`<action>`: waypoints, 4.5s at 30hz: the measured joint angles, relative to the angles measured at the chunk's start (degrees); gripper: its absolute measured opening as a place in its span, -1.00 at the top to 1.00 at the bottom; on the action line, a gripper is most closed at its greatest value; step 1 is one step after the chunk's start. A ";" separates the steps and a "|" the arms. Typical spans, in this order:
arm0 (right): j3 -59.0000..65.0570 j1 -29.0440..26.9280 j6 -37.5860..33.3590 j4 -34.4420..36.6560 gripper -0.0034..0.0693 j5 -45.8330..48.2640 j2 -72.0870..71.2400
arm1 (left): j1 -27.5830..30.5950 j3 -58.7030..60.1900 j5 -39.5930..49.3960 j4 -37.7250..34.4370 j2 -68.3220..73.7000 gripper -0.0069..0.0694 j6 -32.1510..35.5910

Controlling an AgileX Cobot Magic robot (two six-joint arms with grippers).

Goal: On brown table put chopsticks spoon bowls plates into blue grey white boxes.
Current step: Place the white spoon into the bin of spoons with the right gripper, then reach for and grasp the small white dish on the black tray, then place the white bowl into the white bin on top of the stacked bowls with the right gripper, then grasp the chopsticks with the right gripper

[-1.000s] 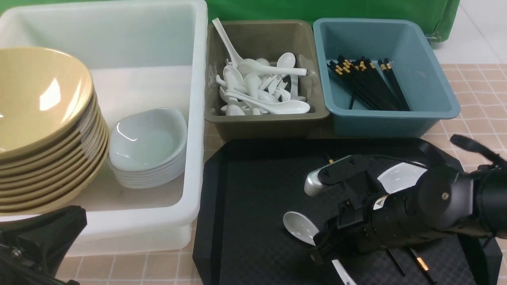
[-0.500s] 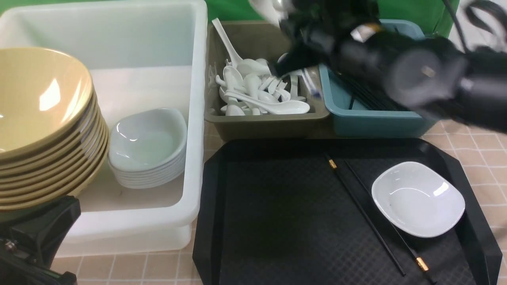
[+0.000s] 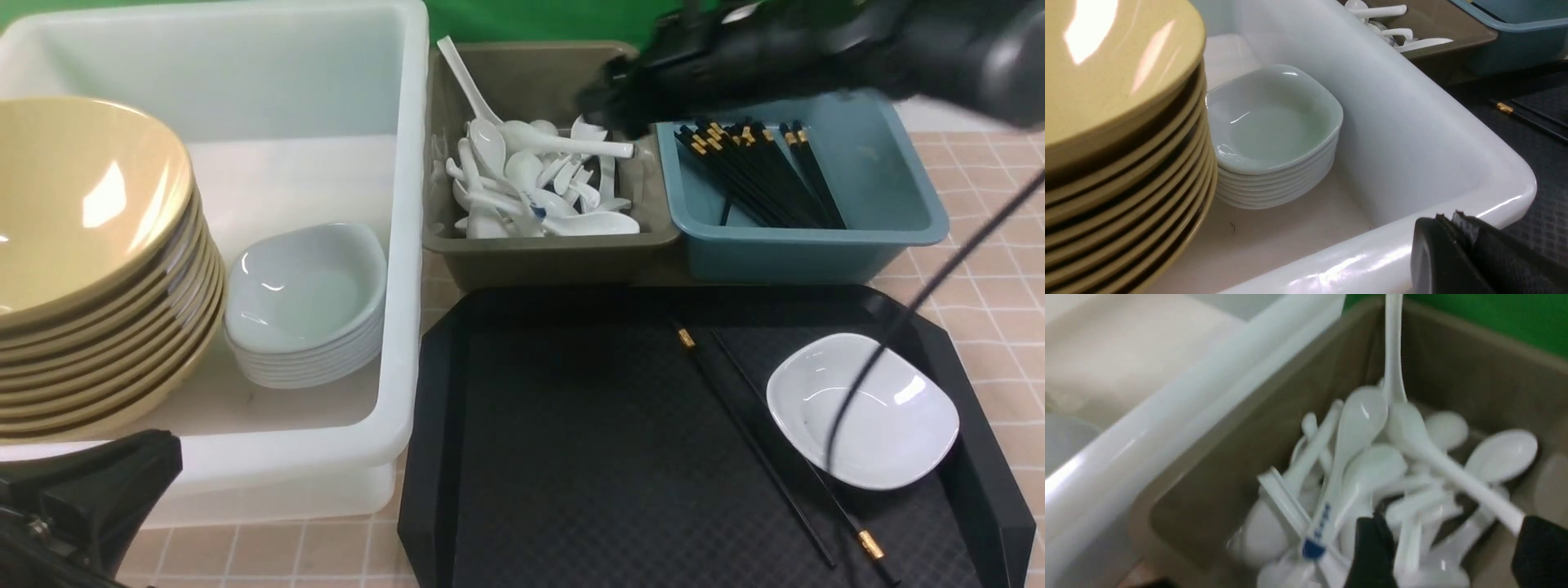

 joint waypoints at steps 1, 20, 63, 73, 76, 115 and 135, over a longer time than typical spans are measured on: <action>-0.26 -3.63 3.89 -2.70 -0.43 7.57 -1.60 | 0.00 0.00 -0.06 0.00 -0.06 0.81 0.00; 24.73 -18.84 13.70 -20.50 -0.37 17.29 -2.92 | 0.00 0.00 -3.47 -3.70 -0.24 0.81 0.00; -10.73 20.99 17.82 -3.06 0.45 -4.31 10.55 | 0.00 0.00 -2.34 -3.48 -0.24 0.81 0.15; -17.24 20.27 20.49 -7.69 -0.46 10.71 10.13 | 0.00 0.00 -2.28 -3.48 -0.24 0.81 0.15; -20.01 19.17 20.94 -12.78 -0.51 18.43 7.61 | 0.00 0.00 -1.78 -3.48 -0.24 0.81 0.15; 38.69 9.42 39.03 -33.09 0.31 10.64 -10.71 | 0.00 0.00 -2.99 -2.64 -0.28 0.81 0.15; 38.49 13.67 37.58 -31.05 0.21 7.25 -9.38 | 0.00 0.00 -3.47 -2.51 -0.28 0.81 0.15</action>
